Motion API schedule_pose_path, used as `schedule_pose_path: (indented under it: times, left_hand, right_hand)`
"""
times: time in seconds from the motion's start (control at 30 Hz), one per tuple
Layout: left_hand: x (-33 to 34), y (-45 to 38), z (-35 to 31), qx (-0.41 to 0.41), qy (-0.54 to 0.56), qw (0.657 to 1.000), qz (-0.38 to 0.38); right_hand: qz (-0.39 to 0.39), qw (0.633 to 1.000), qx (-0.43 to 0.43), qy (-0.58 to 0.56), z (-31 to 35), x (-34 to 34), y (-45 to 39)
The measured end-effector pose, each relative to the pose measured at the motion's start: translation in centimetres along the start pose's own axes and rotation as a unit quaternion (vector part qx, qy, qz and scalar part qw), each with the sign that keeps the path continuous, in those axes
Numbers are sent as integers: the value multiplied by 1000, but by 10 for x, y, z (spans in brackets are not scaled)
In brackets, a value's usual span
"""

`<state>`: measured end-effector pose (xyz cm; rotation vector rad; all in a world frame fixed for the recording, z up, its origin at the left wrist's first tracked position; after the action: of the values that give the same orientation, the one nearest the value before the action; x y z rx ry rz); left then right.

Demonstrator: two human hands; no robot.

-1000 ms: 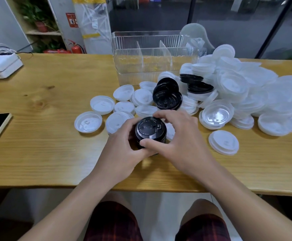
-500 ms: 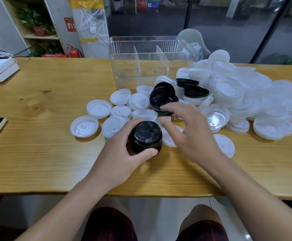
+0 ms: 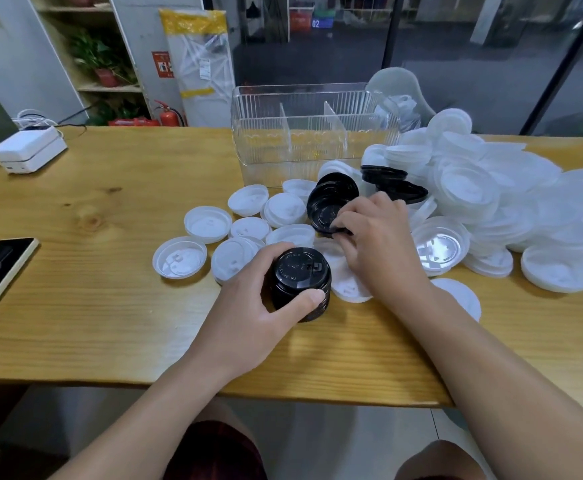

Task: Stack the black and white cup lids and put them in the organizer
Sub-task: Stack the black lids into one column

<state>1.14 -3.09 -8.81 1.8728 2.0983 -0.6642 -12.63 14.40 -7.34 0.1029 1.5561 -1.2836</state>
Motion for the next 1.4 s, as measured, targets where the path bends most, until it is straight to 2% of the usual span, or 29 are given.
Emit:
schedule_pose_path:
  times: [0.17,0.37,0.43,0.53,0.67,0.83,0.9,1.0,1.13,1.23,1.4]
  left_hand:
    - [4,-8,-5,8,-9,1000,1]
    - [6,-7,-5,18,-1,1000,-2]
    - [6,-6,-4,18,4,1000,3]
    - [6,-5,-5,21,6,1000,7]
    - [6,-7,-3,24,3,1000,8]
    - [6,-7,-1,24,2,1000,14]
    - [6,-7,-1,26,3,1000,16]
    - [6,-7,-1,26,3,1000,17]
    - [6,-7,-1,33,3,999,14]
    - [5,-7,1,30,9,999,12]
    - [5,-9,6,11,14,1000,10]
  right_hand:
    - [2,993,61,-105,-12,-5,5]
    - [20,986,52,-158,-9,-9,7]
    - [14,975,81,-205,-7,-19,8]
    - [13,927,159,-340,-6,-29,13]
    - [15,824,202,-528,-9,-34,13]
    - [106,752,230,-608,-7,-23,18]
    - [138,766,229,-585,-3,-18,20]
    - [142,801,212,-541,1,-21,20]
    - [182,789,196,-553,12,-26,23]
    - [197,826,164,-502,19,-29,23]
    - [179,892,128,-395,24,-33,25]
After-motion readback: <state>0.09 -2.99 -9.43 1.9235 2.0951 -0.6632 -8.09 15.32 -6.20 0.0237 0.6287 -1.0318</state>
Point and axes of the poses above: each hand's wrist, its own y-axis away from the middle knuckle, its own x-axis out of the palm, z = x × y, the point moved 6 cm from there along -y, towards the middle knuckle, and after that the axes turned 1 degree about z, right-handed, at the moved point
